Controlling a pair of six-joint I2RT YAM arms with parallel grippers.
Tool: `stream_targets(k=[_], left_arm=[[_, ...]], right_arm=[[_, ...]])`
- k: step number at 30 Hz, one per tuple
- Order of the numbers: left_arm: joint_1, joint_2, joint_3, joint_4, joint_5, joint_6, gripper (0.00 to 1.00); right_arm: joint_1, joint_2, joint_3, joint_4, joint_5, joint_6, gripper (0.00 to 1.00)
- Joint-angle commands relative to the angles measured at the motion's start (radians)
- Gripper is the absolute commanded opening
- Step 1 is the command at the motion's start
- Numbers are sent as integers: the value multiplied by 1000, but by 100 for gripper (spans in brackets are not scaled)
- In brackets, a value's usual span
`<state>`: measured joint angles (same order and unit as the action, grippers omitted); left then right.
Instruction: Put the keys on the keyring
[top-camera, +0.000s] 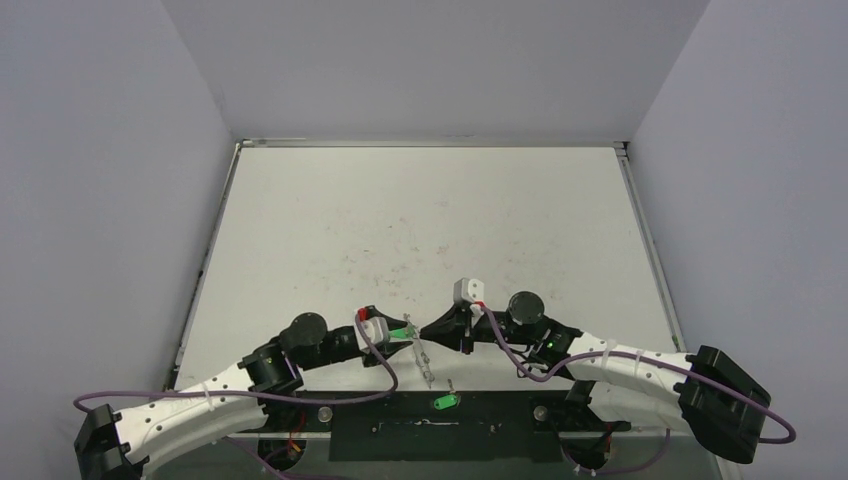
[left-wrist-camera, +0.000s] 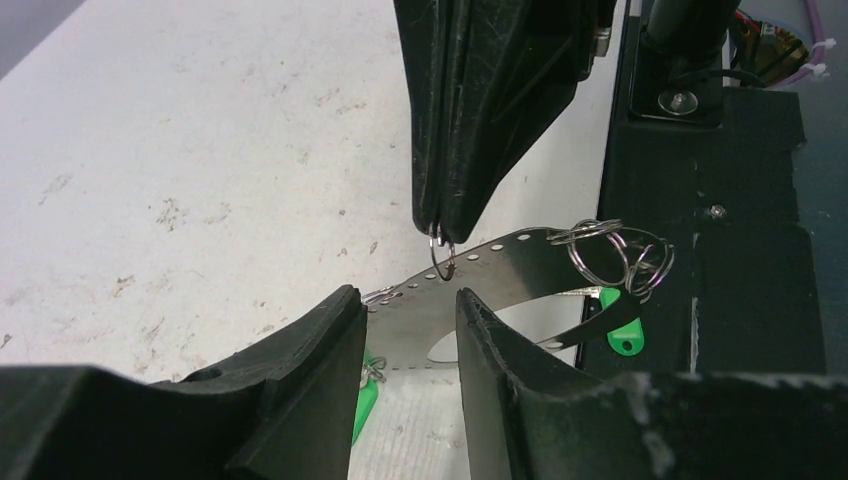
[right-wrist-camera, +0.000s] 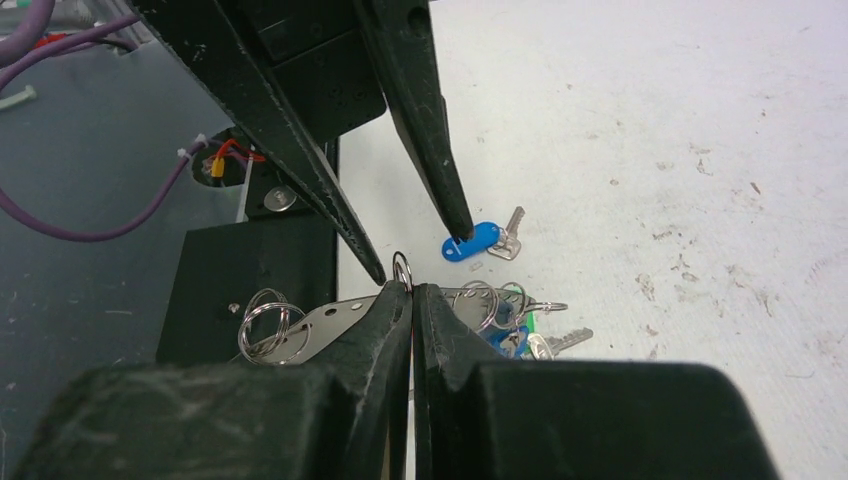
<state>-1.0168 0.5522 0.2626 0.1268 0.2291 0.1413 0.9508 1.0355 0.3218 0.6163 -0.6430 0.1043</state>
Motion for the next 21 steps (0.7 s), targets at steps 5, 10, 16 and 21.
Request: stream_targets(k=[5,10,16,21], left_arm=[[-9,-8,-57,244,-12,-38,37],[-11,15,-82,348,-23,-86,36],[-11,66,-86,406,-29,-120,34],[-11,95,-79,422,-27,-120,18]], right_arm=[[5,-12,-78,324,112,145,0],[5,-13,-79,327,119,149,0],[6,-12,-78,328,119,151,0],[5,-7,-76,328,107,150,0]])
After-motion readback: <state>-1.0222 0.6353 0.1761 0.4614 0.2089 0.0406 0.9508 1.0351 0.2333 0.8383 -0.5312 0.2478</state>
